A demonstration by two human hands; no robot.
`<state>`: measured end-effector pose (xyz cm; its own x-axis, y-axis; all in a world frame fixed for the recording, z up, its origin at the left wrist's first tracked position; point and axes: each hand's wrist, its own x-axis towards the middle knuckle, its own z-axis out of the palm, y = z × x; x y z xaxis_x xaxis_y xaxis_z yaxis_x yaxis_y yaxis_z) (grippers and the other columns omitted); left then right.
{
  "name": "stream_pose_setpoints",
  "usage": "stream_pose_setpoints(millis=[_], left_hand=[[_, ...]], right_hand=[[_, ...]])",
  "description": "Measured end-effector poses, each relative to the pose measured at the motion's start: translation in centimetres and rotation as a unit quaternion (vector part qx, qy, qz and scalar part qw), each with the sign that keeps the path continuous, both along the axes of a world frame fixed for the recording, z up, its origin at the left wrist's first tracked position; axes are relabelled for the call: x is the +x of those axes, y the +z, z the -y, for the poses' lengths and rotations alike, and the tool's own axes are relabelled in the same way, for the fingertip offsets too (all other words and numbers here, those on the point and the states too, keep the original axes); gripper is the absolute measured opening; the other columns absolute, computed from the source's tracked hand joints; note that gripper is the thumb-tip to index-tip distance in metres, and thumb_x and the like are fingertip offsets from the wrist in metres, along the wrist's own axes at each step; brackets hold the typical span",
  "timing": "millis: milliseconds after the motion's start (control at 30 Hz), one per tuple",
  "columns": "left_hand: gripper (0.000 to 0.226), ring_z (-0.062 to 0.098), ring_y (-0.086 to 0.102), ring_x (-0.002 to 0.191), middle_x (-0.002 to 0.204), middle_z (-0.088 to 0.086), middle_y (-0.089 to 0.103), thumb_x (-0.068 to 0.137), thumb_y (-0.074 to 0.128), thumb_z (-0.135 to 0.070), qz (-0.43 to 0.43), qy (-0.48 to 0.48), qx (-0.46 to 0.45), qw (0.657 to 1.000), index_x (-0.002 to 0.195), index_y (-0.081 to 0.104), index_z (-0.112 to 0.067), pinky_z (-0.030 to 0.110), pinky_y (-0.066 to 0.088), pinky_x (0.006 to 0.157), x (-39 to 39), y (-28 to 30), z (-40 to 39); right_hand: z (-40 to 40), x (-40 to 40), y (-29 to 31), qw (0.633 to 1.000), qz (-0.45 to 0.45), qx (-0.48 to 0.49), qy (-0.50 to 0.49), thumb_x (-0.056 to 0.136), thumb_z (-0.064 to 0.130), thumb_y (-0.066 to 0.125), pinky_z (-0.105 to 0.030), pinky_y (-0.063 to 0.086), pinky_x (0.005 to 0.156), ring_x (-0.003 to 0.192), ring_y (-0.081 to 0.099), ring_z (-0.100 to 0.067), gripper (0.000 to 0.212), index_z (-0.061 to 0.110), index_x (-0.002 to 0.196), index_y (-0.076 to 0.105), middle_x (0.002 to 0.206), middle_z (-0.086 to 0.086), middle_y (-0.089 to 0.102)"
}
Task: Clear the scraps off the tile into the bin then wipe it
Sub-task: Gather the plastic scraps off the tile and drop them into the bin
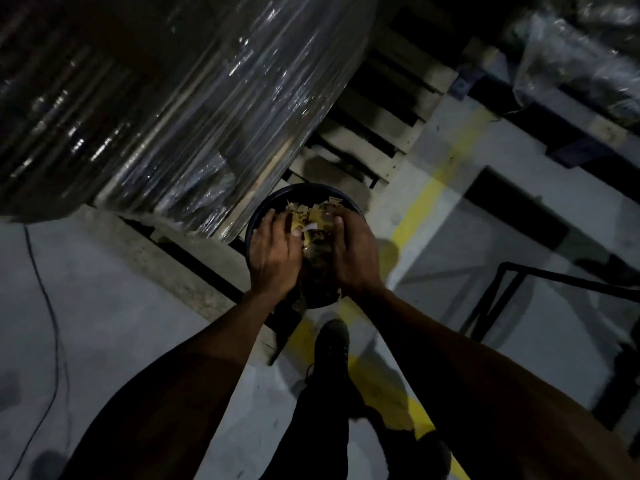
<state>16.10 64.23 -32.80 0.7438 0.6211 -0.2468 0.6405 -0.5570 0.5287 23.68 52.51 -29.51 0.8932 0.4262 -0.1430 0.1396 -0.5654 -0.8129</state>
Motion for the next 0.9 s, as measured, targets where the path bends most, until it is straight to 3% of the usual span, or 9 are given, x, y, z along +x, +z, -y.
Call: stream_pose_setpoints(millis=[133,200,300,433,600,767,900], left_hand=[[0.054,0.036,0.046,0.124,0.138,0.019,0.048,0.092,0.035,-0.037,0.005,0.032,-0.069,0.997,0.134,0.049,-0.006,0.043,0.038,0.105,-0.7,5.3,1.2],[0.045,0.038,0.051,0.118,0.128,0.021,0.055,0.095,0.039,-0.029,-0.001,0.019,-0.091,0.996,0.128,0.053,-0.003,0.044,0.043,0.098,-1.3,8.2,2.2],[0.035,0.034,0.053,0.120,0.128,0.018,0.057,0.098,0.049,-0.020,-0.008,-0.016,-0.141,0.990,0.130,0.053,-0.006,0.039,0.044,0.098,-1.5,12.5,4.2],[0.032,0.024,0.054,0.117,0.128,0.008,0.058,0.098,0.049,-0.023,0.019,-0.064,-0.186,0.980,0.128,0.055,-0.011,0.029,0.043,0.092,-1.6,18.8,8.4],[0.029,0.026,0.058,0.114,0.124,0.010,0.062,0.098,0.048,-0.023,0.076,-0.105,-0.176,0.976,0.123,0.059,-0.012,0.040,0.047,0.098,-2.9,25.3,13.8],[0.033,0.027,0.057,0.114,0.124,0.009,0.062,0.093,0.049,-0.025,0.127,-0.167,-0.155,0.965,0.120,0.062,-0.012,0.034,0.045,0.096,-6.8,31.1,20.8],[0.036,0.026,0.060,0.108,0.114,0.008,0.067,0.087,0.048,-0.032,0.164,-0.236,-0.155,0.945,0.112,0.066,-0.012,0.034,0.047,0.095,-11.0,34.4,26.9]], right_hand=[[3.5,-0.7,4.8,0.997,-0.034,-0.063,-0.023,0.103,0.024,0.035,-0.030,0.040,0.080,0.104,0.057,-0.031,0.034,0.006,0.116,0.061,0.114,-0.015,0.063],[5.8,-1.4,8.0,0.993,-0.063,-0.091,-0.038,0.103,0.021,0.038,-0.037,0.046,0.082,0.106,0.058,-0.033,0.030,0.006,0.118,0.060,0.117,-0.016,0.063],[9.1,-2.9,12.1,0.988,-0.067,-0.120,-0.068,0.103,0.023,0.040,-0.041,0.050,0.087,0.111,0.059,-0.035,0.034,0.006,0.127,0.056,0.125,-0.017,0.062],[13.0,-5.1,17.4,0.987,-0.058,-0.112,-0.102,0.102,0.026,0.042,-0.041,0.048,0.094,0.118,0.056,-0.035,0.038,0.007,0.132,0.054,0.131,-0.016,0.060],[18.4,-8.9,23.3,0.990,-0.018,-0.078,-0.113,0.101,0.025,0.044,-0.038,0.044,0.098,0.122,0.054,-0.031,0.038,0.007,0.134,0.052,0.134,-0.014,0.058],[25.6,-14.5,28.7,0.982,0.058,-0.094,-0.155,0.099,0.027,0.043,-0.032,0.041,0.086,0.117,0.056,-0.032,0.037,0.008,0.127,0.057,0.128,-0.015,0.062],[31.9,-20.3,31.1,0.971,0.046,-0.094,-0.217,0.099,0.026,0.044,-0.038,0.045,0.094,0.119,0.055,-0.030,0.037,0.012,0.131,0.055,0.131,-0.012,0.060]])
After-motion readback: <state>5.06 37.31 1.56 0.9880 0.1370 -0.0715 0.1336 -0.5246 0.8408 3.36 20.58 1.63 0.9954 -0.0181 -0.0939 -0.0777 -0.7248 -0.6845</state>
